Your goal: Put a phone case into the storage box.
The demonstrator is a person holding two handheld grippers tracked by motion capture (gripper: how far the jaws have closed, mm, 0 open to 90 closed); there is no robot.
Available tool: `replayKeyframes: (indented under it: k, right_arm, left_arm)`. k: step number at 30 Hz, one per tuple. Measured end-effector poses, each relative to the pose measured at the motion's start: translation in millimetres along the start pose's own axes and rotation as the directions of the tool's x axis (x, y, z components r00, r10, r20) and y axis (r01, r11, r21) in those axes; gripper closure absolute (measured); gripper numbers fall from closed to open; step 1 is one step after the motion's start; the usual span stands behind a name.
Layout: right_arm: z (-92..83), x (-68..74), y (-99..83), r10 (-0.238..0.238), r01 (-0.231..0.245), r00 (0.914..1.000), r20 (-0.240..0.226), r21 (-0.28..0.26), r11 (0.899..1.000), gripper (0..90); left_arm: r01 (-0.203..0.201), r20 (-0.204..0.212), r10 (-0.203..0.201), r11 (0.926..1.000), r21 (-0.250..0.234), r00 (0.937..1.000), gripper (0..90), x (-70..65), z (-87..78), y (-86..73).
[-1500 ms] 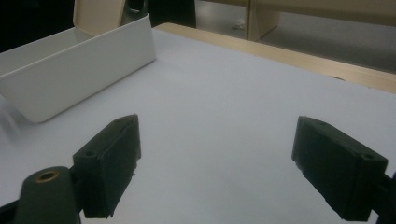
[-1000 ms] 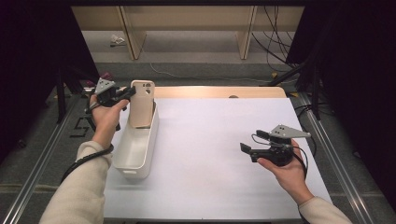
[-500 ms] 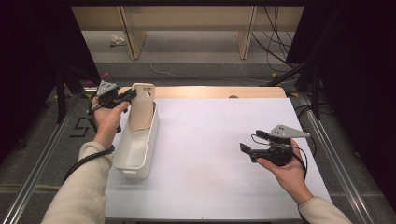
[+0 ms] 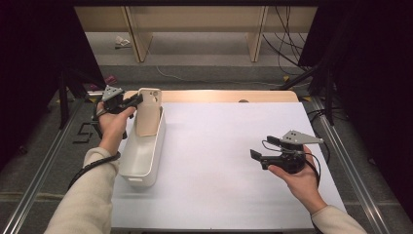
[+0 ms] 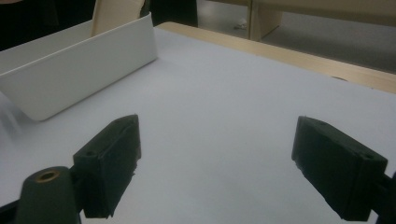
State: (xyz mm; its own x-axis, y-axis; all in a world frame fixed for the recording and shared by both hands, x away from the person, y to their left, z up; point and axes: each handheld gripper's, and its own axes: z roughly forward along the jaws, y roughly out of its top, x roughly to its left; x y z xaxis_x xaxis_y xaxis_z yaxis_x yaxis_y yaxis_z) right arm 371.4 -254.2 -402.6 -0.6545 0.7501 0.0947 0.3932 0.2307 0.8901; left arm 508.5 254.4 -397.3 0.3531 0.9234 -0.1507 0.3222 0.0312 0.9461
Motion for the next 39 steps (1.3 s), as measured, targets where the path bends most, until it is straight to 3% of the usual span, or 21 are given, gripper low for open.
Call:
replayKeyframes:
  k: [22, 39]
  right_arm:
    - [0.5, 0.5, -0.1, -0.004, 0.004, 1.0, -0.001, -0.001, 1.0, 16.4]
    - [0.8, 0.7, -0.1, -0.006, 0.006, 1.0, -0.004, 0.0, 1.0, 16.3]
  left_arm:
    - [0.026, -0.021, -0.025, 0.9995, 0.02, 0.9995, 80.6, 6.8, 5.9, -9.8]
    - [0.025, -0.038, -0.023, 0.9987, 0.045, 0.999, 78.7, 10.9, 10.0, -14.4]
